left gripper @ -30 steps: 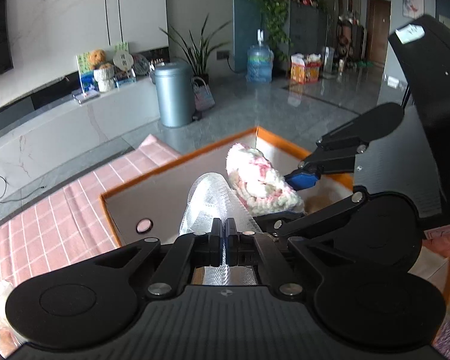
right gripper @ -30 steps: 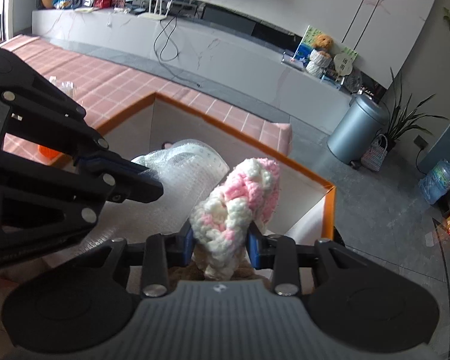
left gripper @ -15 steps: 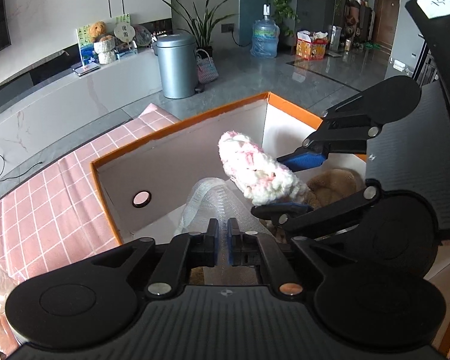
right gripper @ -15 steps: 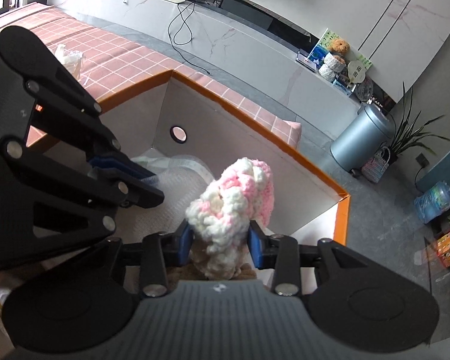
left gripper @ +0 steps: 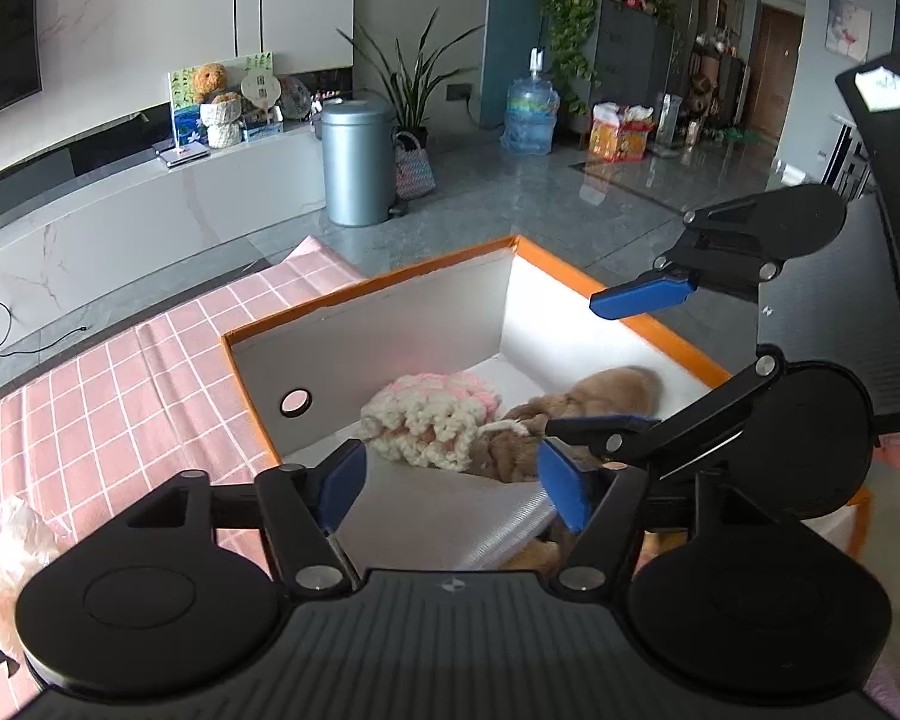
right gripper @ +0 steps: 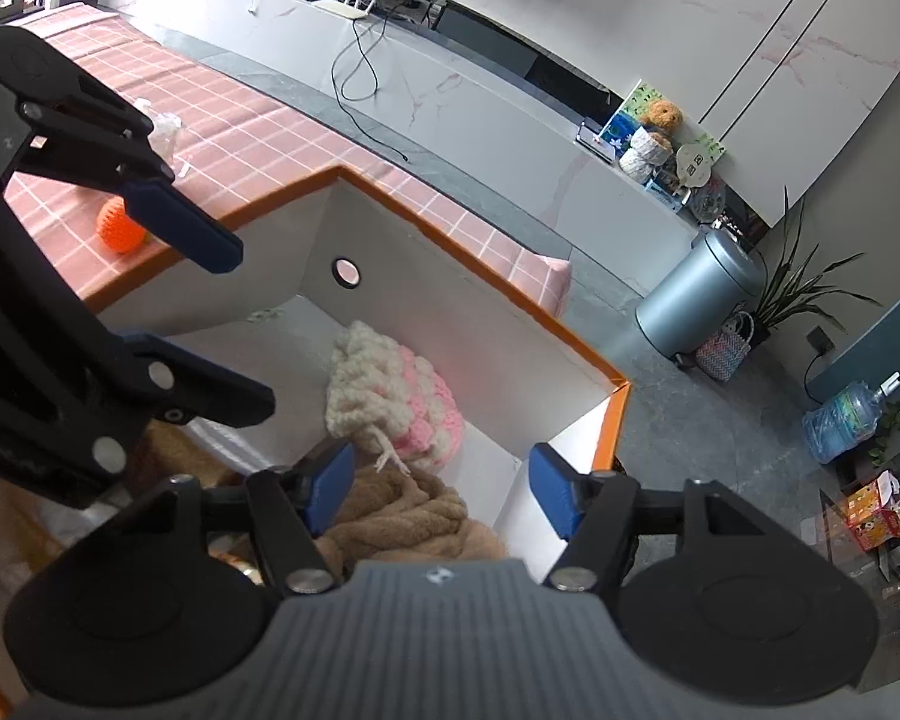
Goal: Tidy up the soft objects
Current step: 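Open both tools to release the crocheted bag and plastic bag into the box, then withdraw both tools from the box toward the white crocheted item and orange ball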
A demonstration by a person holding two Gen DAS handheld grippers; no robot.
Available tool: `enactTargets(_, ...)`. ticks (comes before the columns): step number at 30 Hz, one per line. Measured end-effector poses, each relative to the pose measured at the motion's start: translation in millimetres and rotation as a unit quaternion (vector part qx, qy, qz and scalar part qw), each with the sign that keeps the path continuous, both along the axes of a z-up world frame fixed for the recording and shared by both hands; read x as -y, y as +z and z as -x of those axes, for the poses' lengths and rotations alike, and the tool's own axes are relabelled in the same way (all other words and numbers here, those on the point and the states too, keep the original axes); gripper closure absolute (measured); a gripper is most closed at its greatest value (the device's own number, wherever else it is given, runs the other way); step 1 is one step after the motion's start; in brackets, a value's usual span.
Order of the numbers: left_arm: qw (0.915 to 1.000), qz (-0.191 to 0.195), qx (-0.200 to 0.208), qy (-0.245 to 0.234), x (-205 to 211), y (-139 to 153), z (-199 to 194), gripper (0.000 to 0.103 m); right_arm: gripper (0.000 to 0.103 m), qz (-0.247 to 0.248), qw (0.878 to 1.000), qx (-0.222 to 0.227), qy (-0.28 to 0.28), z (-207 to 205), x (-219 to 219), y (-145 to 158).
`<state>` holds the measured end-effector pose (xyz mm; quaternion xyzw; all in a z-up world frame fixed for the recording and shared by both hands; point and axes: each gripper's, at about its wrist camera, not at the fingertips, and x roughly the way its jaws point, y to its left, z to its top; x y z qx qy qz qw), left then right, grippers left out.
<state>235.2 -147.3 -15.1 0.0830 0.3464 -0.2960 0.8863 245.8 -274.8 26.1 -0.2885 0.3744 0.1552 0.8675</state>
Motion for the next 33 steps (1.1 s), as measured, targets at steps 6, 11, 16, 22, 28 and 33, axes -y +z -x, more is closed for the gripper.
enactTargets(6, 0.9993, 0.037, 0.003, 0.002, -7.5, 15.3, 15.2, 0.016, 0.013, 0.009, 1.000, 0.019, 0.009, 21.7, -4.3, 12.7)
enactTargets(11, 0.9979, 0.060, 0.018, 0.016, -16.1, 28.2, 30.9, 0.016, 0.008, 0.019, 0.999, 0.033, -0.010, 39.9, -7.5, 19.3)
enactTargets(16, 0.9952, 0.088, 0.030, 0.031, -29.4, 36.6, 46.8, 0.015, 0.007, 0.004, 0.998, 0.032, -0.048, 52.6, -7.8, 23.9)
enactTargets(22, 0.9915, 0.107, 0.046, 0.058, -46.5, 41.5, 68.9, 0.015, 0.007, -0.014, 0.990, 0.085, -0.108, 78.0, -12.9, 34.4)
enactTargets(28, 0.9830, 0.144, 0.044, 0.105, -74.6, 44.7, 89.2, 0.015, 0.007, -0.055, 0.972, 0.164, -0.159, 109.3, -31.4, 40.1)
enactTargets(33, 0.9776, 0.150, 0.051, 0.138, -100.7, 44.1, 102.2, 0.015, 0.007, -0.128, 0.954, 0.192, -0.190, 129.0, -51.3, 36.5)
